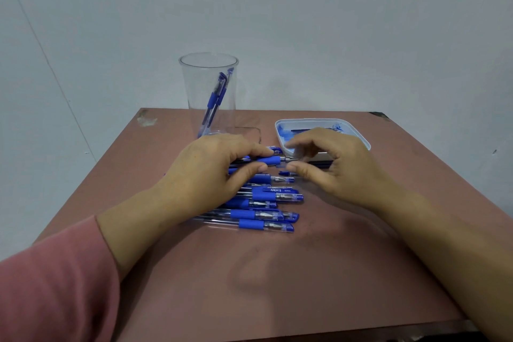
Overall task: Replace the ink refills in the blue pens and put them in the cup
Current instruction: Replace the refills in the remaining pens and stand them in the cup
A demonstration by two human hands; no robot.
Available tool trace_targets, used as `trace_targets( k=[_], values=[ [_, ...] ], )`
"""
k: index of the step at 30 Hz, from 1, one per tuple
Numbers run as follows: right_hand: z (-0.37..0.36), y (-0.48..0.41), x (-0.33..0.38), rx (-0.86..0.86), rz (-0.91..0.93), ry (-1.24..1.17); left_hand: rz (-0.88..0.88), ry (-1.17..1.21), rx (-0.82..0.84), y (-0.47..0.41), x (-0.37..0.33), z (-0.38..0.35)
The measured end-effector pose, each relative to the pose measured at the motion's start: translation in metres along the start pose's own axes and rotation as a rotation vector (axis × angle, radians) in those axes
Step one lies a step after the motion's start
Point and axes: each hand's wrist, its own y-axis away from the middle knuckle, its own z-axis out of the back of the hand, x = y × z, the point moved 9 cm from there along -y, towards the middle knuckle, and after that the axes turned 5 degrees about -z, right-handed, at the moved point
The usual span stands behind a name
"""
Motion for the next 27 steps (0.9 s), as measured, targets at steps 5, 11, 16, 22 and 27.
trace_targets(
  k=[5,11,16,22,27],
  values=[
    [-0.004,-0.003,-0.004,0.03,-0.026,-0.008,0.016,0.004,-0.01,0.0,0.002,0.0],
    [0.005,0.001,-0.046,0.17,-0.183,0.135,0.092,0.009,-0.055,0.001,0.012,0.006],
    [-0.014,0.008,-0.05,0.332,-0.206,0.222,0.1,0.013,-0.019,0.001,0.012,0.003],
    [-0.021,0.006,-0.045,0.335,-0.188,0.259,0.116,0.016,0.006,0.001,0.012,0.001],
    [-0.009,0.003,-0.044,0.22,-0.193,0.237,0.119,0.02,0.016,0.001,0.012,0.001]
  ],
)
